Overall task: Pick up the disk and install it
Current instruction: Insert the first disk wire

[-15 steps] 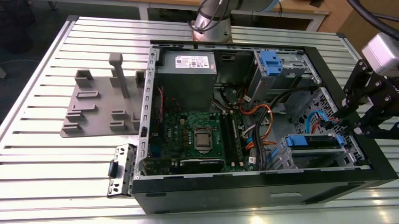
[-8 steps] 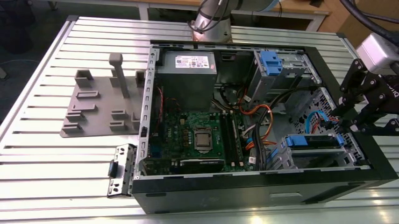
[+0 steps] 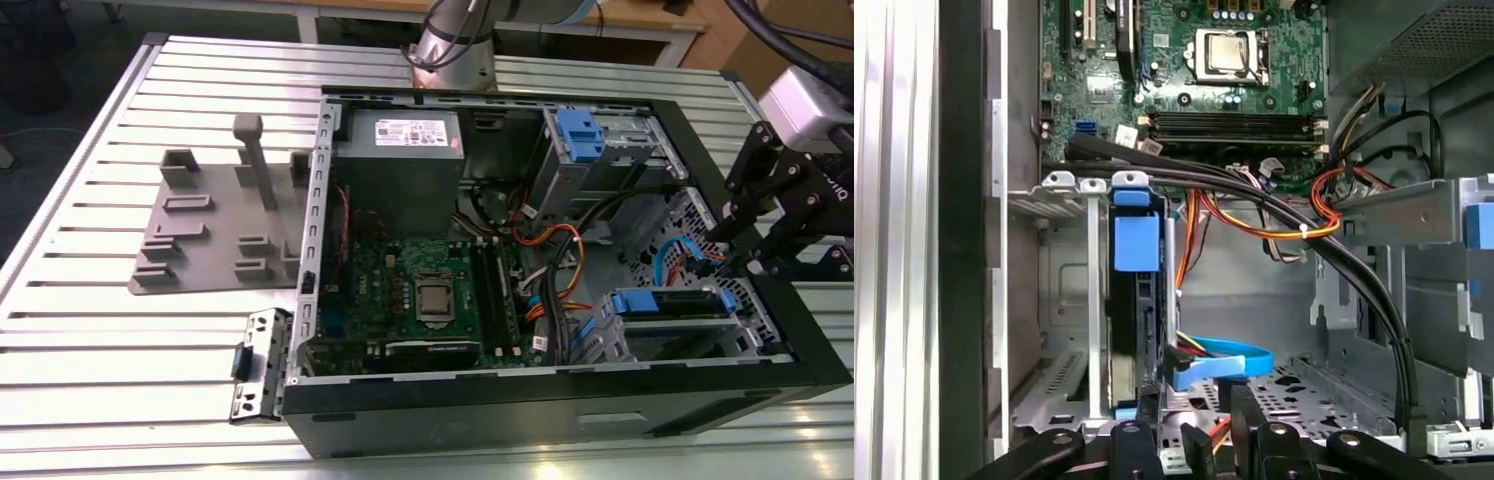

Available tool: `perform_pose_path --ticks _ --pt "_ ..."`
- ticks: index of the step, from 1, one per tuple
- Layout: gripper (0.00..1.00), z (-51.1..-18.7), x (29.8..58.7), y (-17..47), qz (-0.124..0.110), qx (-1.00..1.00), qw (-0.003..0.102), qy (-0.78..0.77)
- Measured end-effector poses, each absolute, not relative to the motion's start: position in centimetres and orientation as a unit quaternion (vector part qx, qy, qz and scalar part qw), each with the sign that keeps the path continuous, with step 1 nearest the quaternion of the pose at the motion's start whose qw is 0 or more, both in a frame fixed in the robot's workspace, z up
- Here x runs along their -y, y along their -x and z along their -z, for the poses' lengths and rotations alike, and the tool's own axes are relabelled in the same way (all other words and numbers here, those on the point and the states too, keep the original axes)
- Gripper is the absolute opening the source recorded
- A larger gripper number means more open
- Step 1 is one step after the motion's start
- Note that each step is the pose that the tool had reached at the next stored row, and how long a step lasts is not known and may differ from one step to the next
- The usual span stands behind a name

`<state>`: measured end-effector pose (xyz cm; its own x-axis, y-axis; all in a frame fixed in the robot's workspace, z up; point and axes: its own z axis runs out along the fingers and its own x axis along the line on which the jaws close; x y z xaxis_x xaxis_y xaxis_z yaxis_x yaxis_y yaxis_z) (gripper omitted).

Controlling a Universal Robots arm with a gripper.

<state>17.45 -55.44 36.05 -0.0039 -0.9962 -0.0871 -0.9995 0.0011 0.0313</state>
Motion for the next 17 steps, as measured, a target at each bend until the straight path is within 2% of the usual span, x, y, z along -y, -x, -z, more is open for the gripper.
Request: perform_pose_path --ticks 6,17 --pt "0.41 -35.8 55.3 -18.5 -0.04 -0.707 0.018 0.706" --pt "0.41 -34.8 55.1 -19.6 -0.022 -0.707 0.0 0.707"
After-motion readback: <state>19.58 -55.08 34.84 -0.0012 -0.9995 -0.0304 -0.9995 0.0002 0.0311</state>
